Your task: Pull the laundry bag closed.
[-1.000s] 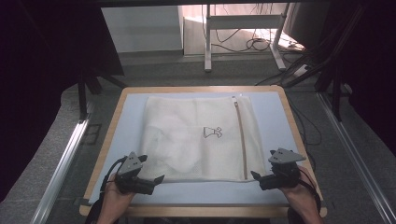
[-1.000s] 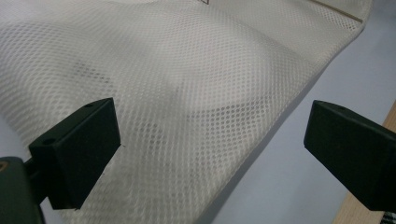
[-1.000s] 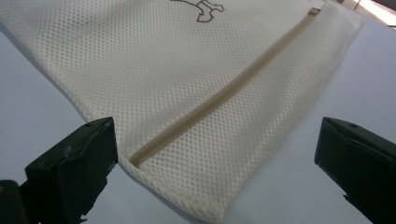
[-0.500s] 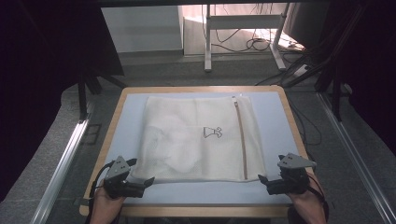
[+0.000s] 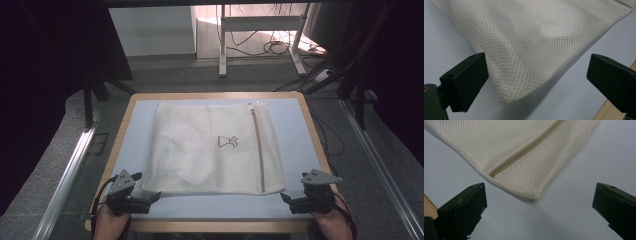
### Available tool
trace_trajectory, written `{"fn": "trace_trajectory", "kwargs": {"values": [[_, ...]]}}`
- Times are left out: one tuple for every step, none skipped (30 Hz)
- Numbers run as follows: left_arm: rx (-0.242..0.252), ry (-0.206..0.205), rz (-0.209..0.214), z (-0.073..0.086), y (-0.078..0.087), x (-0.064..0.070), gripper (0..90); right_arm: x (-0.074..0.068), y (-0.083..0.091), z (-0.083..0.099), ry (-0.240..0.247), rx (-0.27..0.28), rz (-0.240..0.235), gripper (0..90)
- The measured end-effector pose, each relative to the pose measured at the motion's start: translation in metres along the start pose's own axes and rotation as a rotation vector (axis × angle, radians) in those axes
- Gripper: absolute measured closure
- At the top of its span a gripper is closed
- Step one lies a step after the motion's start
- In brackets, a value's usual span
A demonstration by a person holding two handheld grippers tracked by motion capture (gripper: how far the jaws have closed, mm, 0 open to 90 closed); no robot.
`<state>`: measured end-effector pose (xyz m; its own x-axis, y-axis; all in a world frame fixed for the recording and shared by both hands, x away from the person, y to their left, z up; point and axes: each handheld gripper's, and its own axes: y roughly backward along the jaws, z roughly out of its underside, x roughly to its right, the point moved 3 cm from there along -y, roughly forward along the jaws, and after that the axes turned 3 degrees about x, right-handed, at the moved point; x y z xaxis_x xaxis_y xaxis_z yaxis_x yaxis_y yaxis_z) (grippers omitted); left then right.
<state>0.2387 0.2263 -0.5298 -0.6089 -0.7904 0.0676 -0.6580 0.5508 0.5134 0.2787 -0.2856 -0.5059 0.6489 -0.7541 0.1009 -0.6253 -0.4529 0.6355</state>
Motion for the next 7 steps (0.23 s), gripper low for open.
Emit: {"fn": "trace_trajectory", "kwargs": {"values": [[0.002, 0.002, 0.001, -0.0001, 0.0001, -0.0001, 3.5, 0.0009, -0.0006, 0.0010, -0.006, -0.006, -0.003, 0.0], [0.001, 0.004, 0.002, 0.0000, 0.0000, -0.0003, 3.5, 0.0015, -0.0012, 0.0019, -0.012, -0.009, -0.006, 0.0], [0.001, 0.006, 0.002, 0.0000, -0.0001, -0.0004, 3.5, 0.0022, -0.0019, 0.0030, -0.016, -0.017, -0.009, 0.0], [0.001, 0.007, 0.003, -0.0002, -0.0002, -0.0005, 3.5, 0.0023, -0.0023, 0.0034, -0.020, -0.021, -0.010, 0.0], [0.001, 0.007, 0.003, -0.0004, -0.0004, -0.0006, 3.5, 0.0025, -0.0027, 0.0038, -0.020, -0.024, -0.010, 0.0], [-0.001, 0.007, 0.003, -0.0006, -0.0009, -0.0006, 3.5, 0.0025, -0.0029, 0.0039, -0.019, -0.026, -0.010, 0.0], [-0.003, 0.006, 0.003, -0.0007, -0.0013, -0.0005, 3.5, 0.0025, -0.0030, 0.0040, -0.018, -0.027, -0.010, 0.0]]}}
